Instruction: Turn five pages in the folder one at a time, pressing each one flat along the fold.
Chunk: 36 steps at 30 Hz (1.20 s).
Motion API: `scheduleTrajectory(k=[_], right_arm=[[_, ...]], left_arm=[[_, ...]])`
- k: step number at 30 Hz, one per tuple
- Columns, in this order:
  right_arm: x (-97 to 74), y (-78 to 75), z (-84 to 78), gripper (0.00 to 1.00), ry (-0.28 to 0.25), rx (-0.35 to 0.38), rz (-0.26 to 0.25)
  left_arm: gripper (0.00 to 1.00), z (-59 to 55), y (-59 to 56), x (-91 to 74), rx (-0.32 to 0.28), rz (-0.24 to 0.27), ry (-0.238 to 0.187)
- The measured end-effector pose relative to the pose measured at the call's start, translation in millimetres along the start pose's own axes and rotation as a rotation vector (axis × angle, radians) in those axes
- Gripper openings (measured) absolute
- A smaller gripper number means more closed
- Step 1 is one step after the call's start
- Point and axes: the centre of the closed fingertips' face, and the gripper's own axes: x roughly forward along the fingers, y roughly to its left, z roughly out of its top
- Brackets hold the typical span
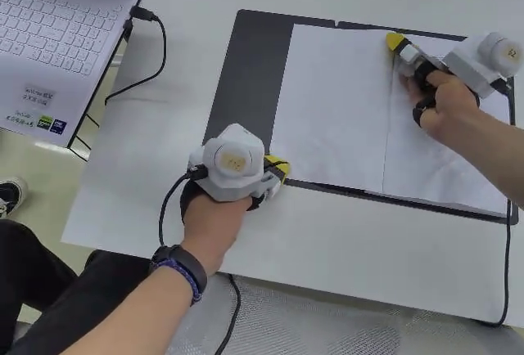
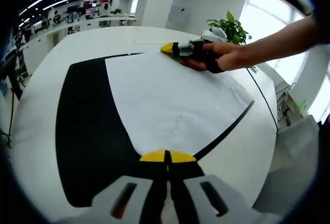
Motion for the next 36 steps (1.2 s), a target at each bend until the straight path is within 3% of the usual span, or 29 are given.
scheduleTrajectory(k=[7, 14, 18, 23, 27, 32, 36], right_arm=[[-4.7, 5.9, -0.1, 0.00, -0.004, -0.009, 0.007], [-14.9, 12.8, -13.9, 0.00, 0.051, -0.048, 0.045], [-25.0, 13.6, -21.0, 0.00, 0.057, -0.042, 0.063], [-43.9, 26.1, -35.9, 0.00, 0.087, -0.049, 0.091], [-59.2, 35.2, -49.6, 0.00, 0.124, -0.101, 0.121], [-71.6, 31.7, -53.6, 0.00, 0.115, -0.085, 0.129], [-90.9, 36.9, -65.1, 0.00, 0.136, -0.119, 0.137]], left_arm=[[0.00, -0.4, 0.0, -0.3, -0.009, 0.002, 0.001], [0.00, -1.0, 0.5, -0.5, -0.003, 0.003, 0.005], [0.00, -1.4, 0.3, -0.4, 0.007, 0.009, 0.009], [0.00, -1.8, 0.1, -0.2, 0.020, 0.009, 0.012], [0.00, -1.8, -0.3, 0.0, 0.033, 0.002, 0.020], [0.00, -1.6, -0.5, 0.1, 0.040, -0.004, 0.024], [0.00, -1.2, -0.9, 0.4, 0.040, -0.001, 0.033]])
